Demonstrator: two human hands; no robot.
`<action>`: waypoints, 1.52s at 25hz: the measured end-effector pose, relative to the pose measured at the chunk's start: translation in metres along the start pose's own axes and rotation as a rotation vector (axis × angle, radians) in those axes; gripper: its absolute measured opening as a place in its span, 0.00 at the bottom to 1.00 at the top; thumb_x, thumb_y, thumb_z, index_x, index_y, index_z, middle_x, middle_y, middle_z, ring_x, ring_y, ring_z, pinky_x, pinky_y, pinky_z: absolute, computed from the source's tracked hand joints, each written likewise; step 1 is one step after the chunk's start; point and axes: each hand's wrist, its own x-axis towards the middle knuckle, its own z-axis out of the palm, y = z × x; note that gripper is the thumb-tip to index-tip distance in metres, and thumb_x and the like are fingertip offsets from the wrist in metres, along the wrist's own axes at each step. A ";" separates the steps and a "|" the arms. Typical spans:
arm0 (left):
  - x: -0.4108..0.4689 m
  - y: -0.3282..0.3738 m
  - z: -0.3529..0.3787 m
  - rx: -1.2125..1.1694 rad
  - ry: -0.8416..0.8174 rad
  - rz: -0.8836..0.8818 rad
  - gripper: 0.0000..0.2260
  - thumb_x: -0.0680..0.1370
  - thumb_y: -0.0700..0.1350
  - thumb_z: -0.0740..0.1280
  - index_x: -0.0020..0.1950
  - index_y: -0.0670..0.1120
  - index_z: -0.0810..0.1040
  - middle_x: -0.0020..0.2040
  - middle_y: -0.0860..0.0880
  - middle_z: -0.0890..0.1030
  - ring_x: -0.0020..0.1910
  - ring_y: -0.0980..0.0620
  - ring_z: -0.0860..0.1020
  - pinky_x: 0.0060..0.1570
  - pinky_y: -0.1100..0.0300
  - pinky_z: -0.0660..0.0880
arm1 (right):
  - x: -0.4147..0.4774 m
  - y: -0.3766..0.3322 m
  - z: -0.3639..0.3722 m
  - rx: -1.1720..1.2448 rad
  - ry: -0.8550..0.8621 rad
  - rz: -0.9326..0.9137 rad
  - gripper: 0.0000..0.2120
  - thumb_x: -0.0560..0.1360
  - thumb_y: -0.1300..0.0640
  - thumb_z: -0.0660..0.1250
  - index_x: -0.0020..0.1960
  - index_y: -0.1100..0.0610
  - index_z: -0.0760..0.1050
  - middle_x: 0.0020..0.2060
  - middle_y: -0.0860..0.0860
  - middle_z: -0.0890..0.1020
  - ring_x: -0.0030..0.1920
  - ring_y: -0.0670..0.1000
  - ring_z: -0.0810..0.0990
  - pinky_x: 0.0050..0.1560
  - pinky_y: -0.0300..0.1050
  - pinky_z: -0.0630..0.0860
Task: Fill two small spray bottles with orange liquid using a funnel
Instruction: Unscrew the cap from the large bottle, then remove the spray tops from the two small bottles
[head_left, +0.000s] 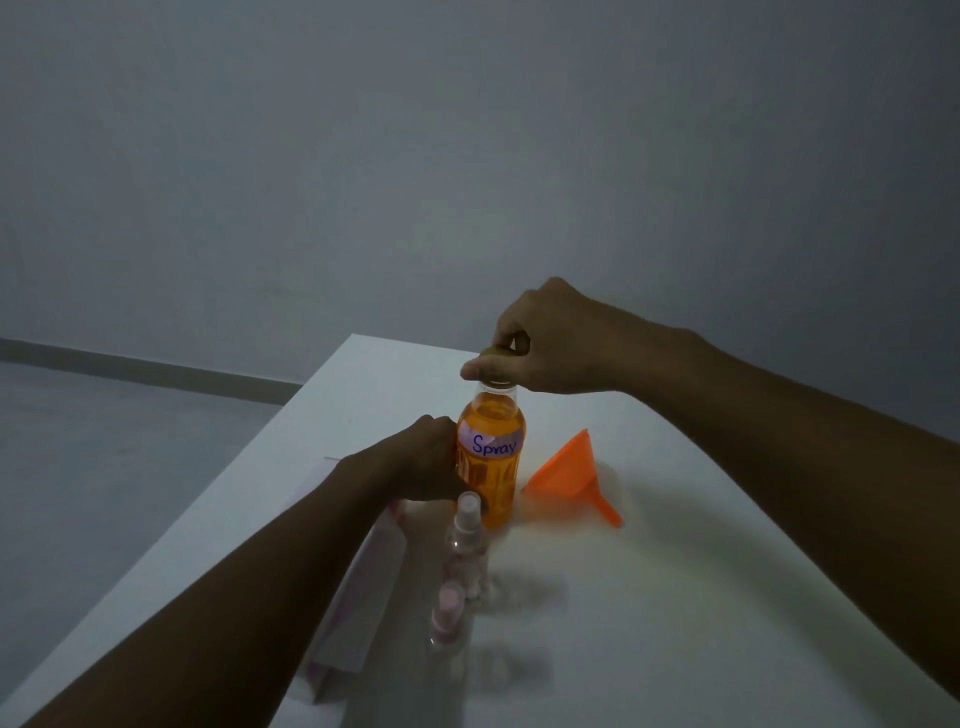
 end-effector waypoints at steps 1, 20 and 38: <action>0.001 0.000 0.000 -0.001 0.000 -0.008 0.24 0.67 0.54 0.77 0.60 0.49 0.77 0.52 0.49 0.83 0.50 0.52 0.82 0.49 0.66 0.77 | 0.000 0.000 0.000 -0.019 -0.022 -0.057 0.23 0.77 0.39 0.66 0.48 0.59 0.83 0.37 0.54 0.84 0.36 0.57 0.82 0.32 0.42 0.73; 0.000 0.000 0.000 0.067 0.006 -0.034 0.23 0.67 0.55 0.77 0.58 0.49 0.78 0.51 0.50 0.83 0.48 0.53 0.81 0.50 0.65 0.75 | -0.027 -0.006 -0.010 0.251 0.291 0.009 0.16 0.74 0.54 0.74 0.61 0.48 0.77 0.57 0.48 0.76 0.51 0.46 0.78 0.50 0.38 0.78; -0.098 0.041 -0.042 0.205 -0.192 -0.004 0.21 0.72 0.46 0.73 0.64 0.56 0.75 0.59 0.62 0.75 0.59 0.61 0.74 0.60 0.62 0.69 | -0.137 0.003 0.200 0.516 0.435 0.472 0.14 0.71 0.50 0.77 0.54 0.50 0.80 0.51 0.47 0.84 0.52 0.48 0.80 0.54 0.45 0.81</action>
